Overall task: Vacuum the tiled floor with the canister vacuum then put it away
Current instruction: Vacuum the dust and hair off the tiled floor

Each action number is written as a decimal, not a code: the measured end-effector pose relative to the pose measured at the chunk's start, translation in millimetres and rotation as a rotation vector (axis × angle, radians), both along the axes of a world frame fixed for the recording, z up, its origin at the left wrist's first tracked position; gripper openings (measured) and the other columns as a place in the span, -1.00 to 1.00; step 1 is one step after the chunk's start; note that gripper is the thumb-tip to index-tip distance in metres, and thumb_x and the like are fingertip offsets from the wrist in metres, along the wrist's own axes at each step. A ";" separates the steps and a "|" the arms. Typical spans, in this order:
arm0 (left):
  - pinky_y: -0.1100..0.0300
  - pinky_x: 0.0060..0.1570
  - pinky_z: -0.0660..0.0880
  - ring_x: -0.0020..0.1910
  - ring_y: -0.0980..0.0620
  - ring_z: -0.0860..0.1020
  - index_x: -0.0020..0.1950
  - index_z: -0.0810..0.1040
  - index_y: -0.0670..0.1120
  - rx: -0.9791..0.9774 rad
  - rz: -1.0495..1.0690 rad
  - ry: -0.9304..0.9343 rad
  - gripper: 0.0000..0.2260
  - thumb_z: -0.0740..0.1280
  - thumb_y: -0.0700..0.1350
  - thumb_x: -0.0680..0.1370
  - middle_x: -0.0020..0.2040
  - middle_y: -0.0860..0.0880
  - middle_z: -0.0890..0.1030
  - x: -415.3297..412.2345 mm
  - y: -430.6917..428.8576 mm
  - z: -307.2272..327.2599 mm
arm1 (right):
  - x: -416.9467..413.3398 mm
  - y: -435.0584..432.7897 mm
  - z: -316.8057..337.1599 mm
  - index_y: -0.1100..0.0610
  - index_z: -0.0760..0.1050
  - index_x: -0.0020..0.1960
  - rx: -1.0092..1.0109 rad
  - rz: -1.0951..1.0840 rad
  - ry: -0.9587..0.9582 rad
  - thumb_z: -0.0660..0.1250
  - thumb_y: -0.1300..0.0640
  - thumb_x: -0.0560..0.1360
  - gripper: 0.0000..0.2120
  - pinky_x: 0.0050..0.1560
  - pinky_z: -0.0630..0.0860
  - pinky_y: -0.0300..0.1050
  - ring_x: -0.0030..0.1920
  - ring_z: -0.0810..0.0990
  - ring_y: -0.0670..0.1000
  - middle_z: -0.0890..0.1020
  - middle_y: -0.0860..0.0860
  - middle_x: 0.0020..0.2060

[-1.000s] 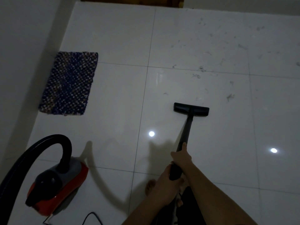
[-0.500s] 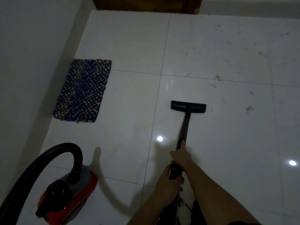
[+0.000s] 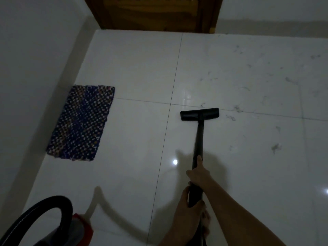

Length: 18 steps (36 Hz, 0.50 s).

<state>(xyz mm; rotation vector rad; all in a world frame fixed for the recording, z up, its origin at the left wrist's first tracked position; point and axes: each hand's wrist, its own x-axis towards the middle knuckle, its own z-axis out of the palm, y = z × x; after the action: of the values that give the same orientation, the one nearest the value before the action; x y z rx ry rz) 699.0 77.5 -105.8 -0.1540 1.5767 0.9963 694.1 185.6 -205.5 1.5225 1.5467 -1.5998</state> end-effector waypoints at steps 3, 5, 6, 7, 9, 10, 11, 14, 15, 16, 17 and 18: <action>0.41 -0.54 0.43 -0.58 0.21 0.52 0.47 0.22 -0.06 0.018 0.006 -0.002 -0.55 0.21 -0.28 0.60 -0.34 0.02 0.57 -8.0 26.6 0.9 | -8.8 27.7 -0.2 -0.05 -0.23 0.55 -0.004 0.008 -0.002 0.19 0.26 0.55 -0.22 -0.44 0.44 -0.20 -0.38 0.49 0.05 0.46 0.29 0.19; 0.39 -0.55 0.42 -0.49 0.17 0.52 0.49 0.20 -0.04 0.000 0.031 -0.023 -0.53 0.21 -0.25 0.60 -0.24 -0.03 0.54 -12.3 43.8 -1.2 | -14.7 45.2 -0.9 -0.07 -0.24 0.54 -0.008 0.014 -0.011 0.19 0.26 0.55 -0.22 -0.41 0.48 -0.17 -0.33 0.53 0.09 0.46 0.28 0.21; 0.38 -0.56 0.42 -0.43 0.12 0.51 0.49 0.19 -0.01 -0.008 0.044 -0.032 -0.52 0.21 -0.24 0.60 -0.21 -0.05 0.53 -14.7 52.0 0.1 | -17.6 53.1 -2.1 -0.07 -0.25 0.54 -0.013 0.018 -0.016 0.19 0.26 0.55 -0.21 -0.33 0.54 -0.11 -0.26 0.56 0.13 0.45 0.28 0.22; 0.37 -0.57 0.42 -0.40 0.08 0.50 0.49 0.20 0.00 -0.012 0.053 -0.035 -0.52 0.21 -0.24 0.59 -0.20 -0.07 0.52 -17.2 59.6 0.5 | -20.7 60.8 -4.1 -0.08 -0.26 0.54 -0.018 0.023 -0.022 0.20 0.25 0.54 -0.20 -0.20 0.59 -0.02 -0.16 0.60 0.19 0.45 0.29 0.23; 0.37 -0.58 0.41 -0.40 0.07 0.49 0.48 0.21 0.01 -0.013 0.056 -0.036 -0.52 0.22 -0.24 0.59 -0.22 -0.08 0.51 -22.6 73.6 0.4 | -26.7 75.2 -8.2 -0.09 -0.28 0.53 -0.027 0.026 -0.033 0.22 0.23 0.53 -0.18 0.07 0.58 0.11 0.02 0.61 0.27 0.43 0.30 0.25; 0.37 -0.58 0.41 -0.41 0.08 0.49 0.48 0.21 0.01 -0.009 0.048 -0.037 -0.52 0.22 -0.24 0.59 -0.22 -0.07 0.51 -25.6 80.1 -1.4 | -29.9 82.2 -9.7 -0.09 -0.28 0.53 -0.024 0.026 -0.037 0.22 0.23 0.53 -0.17 0.12 0.56 0.14 0.06 0.60 0.29 0.43 0.31 0.26; 0.37 -0.58 0.41 -0.43 0.08 0.49 0.47 0.22 0.02 -0.004 0.037 -0.035 -0.53 0.21 -0.24 0.59 -0.22 -0.07 0.51 -28.9 86.6 -2.6 | -33.3 89.4 -11.1 -0.09 -0.28 0.53 -0.022 0.022 -0.037 0.22 0.22 0.53 -0.17 0.13 0.55 0.13 0.07 0.60 0.29 0.43 0.32 0.26; 0.36 -0.56 0.42 -0.42 0.09 0.49 0.41 0.26 0.02 0.012 -0.026 -0.027 -0.59 0.20 -0.24 0.59 -0.22 -0.07 0.49 -42.5 107.4 -10.4 | -45.7 111.2 -11.8 -0.10 -0.26 0.54 -0.043 -0.027 -0.022 0.22 0.24 0.54 -0.18 -0.01 0.58 0.06 -0.07 0.60 0.24 0.43 0.32 0.25; 0.34 -0.55 0.43 -0.42 0.09 0.48 0.39 0.28 0.03 0.015 -0.046 -0.028 -0.60 0.20 -0.24 0.59 -0.22 -0.07 0.48 -48.8 114.8 -12.6 | -50.9 118.6 -12.2 -0.10 -0.26 0.53 -0.053 -0.043 -0.014 0.22 0.25 0.54 -0.18 -0.09 0.57 0.03 -0.14 0.58 0.20 0.44 0.32 0.23; 0.32 -0.55 0.46 -0.42 0.08 0.48 0.36 0.29 0.05 0.016 -0.060 -0.031 -0.62 0.20 -0.24 0.58 -0.23 -0.08 0.47 -55.1 121.9 -15.1 | -56.6 126.1 -12.4 -0.10 -0.26 0.53 -0.055 -0.057 -0.009 0.23 0.25 0.54 -0.18 -0.17 0.56 0.01 -0.21 0.57 0.17 0.45 0.32 0.22; 0.30 -0.55 0.47 -0.42 0.08 0.48 0.34 0.30 0.06 0.017 -0.065 -0.028 -0.62 0.21 -0.25 0.58 -0.25 -0.08 0.46 -62.2 129.9 -17.8 | -62.7 134.2 -13.2 -0.11 -0.26 0.53 -0.054 -0.071 -0.008 0.23 0.24 0.55 -0.18 -0.22 0.55 -0.02 -0.26 0.55 0.14 0.45 0.32 0.22; 0.29 -0.55 0.48 -0.42 0.08 0.48 0.34 0.30 0.07 0.013 -0.070 -0.022 -0.61 0.21 -0.25 0.57 -0.26 -0.07 0.46 -69.3 137.9 -21.4 | -68.8 142.5 -13.6 -0.11 -0.26 0.53 -0.053 -0.082 -0.009 0.24 0.24 0.55 -0.18 -0.26 0.55 -0.04 -0.28 0.54 0.13 0.45 0.32 0.22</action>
<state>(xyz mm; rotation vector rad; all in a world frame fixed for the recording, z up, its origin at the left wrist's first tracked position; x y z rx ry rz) 629.7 215.4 -127.2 -0.0998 1.5454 0.9473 625.3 328.1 -219.1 1.5811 1.4425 -1.6628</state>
